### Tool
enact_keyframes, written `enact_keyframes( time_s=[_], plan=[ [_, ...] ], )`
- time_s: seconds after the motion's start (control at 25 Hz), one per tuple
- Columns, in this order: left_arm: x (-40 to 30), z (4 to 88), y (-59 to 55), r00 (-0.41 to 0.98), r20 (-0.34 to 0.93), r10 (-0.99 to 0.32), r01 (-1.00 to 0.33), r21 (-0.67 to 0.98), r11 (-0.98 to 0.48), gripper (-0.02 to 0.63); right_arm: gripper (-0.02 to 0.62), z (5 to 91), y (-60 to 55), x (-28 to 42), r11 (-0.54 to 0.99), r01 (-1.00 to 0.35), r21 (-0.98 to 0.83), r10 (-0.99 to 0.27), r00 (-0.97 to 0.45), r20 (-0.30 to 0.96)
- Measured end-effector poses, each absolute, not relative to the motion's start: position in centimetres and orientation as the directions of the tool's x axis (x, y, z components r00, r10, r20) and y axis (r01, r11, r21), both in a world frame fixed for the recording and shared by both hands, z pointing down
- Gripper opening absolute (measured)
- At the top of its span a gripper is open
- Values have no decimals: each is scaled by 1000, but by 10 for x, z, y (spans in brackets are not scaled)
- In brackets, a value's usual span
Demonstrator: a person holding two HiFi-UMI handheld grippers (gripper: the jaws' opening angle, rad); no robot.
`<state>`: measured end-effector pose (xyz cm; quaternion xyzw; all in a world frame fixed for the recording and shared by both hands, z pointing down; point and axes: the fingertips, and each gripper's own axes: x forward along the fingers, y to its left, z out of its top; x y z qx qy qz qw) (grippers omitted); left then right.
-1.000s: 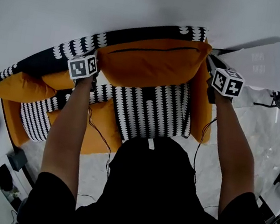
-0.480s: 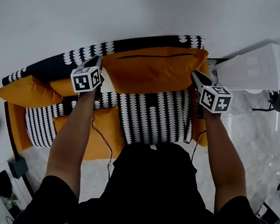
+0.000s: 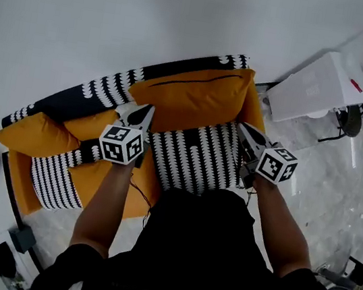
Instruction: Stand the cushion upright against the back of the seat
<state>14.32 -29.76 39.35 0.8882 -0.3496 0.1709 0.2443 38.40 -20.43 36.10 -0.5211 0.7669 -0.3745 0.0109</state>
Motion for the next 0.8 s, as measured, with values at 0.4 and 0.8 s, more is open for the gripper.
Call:
enact_keyframes(
  time_s=[0.4, 0.8],
  plan=[
    [209, 338, -205, 824, 414, -386, -531, 328, -781, 17, 38, 324, -145, 339, 321, -839, -439, -771, -501, 394],
    [228, 322, -94, 818, 393, -421, -548, 306, -779, 17, 38, 301, -52, 334, 430, -791, -435, -744, -583, 325]
  ],
)
